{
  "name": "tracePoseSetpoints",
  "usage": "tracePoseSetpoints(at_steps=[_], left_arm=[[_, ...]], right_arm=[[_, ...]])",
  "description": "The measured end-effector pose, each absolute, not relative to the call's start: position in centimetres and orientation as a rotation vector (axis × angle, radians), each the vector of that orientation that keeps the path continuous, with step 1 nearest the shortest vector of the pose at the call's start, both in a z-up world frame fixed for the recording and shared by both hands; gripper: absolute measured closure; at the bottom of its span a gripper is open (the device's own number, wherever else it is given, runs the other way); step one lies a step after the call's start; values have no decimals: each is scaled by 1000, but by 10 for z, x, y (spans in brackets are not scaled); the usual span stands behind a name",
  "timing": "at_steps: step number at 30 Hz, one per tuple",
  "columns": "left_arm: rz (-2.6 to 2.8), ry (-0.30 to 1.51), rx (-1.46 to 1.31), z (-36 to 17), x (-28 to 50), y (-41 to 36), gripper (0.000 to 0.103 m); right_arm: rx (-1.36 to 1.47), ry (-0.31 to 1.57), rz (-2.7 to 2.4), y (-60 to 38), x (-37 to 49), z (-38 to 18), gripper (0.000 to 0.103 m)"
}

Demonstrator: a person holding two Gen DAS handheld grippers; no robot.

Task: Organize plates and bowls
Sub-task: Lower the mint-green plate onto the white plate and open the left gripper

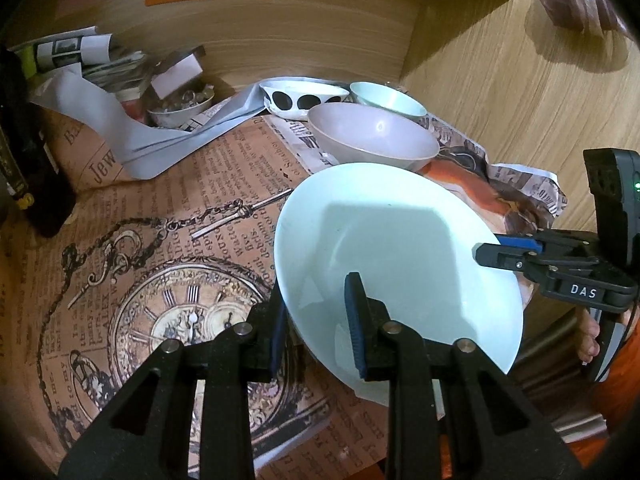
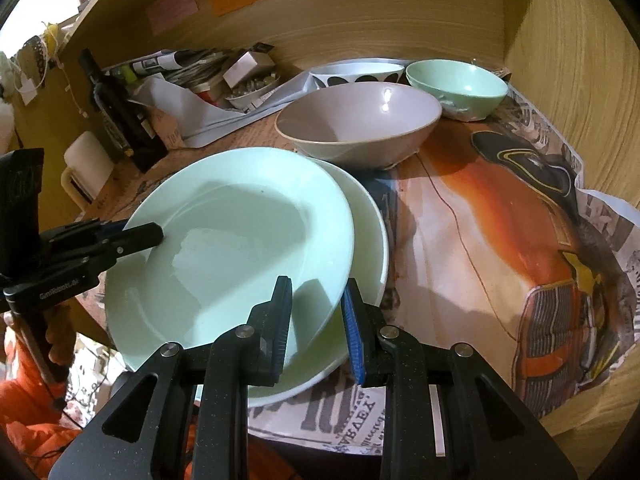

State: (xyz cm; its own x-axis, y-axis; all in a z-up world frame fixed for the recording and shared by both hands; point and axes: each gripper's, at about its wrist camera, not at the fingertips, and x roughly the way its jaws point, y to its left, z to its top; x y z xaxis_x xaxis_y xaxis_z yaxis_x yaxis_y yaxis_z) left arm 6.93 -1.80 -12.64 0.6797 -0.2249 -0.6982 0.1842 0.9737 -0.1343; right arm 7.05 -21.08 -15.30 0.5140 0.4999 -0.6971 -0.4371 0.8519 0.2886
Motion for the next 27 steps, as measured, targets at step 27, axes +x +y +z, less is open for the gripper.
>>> tracePoseSetpoints(at_steps=[27], left_arm=[[-178,814,76,-140,83,-31,68]], right_arm=[[116,859,581,-215,74,-155,80]])
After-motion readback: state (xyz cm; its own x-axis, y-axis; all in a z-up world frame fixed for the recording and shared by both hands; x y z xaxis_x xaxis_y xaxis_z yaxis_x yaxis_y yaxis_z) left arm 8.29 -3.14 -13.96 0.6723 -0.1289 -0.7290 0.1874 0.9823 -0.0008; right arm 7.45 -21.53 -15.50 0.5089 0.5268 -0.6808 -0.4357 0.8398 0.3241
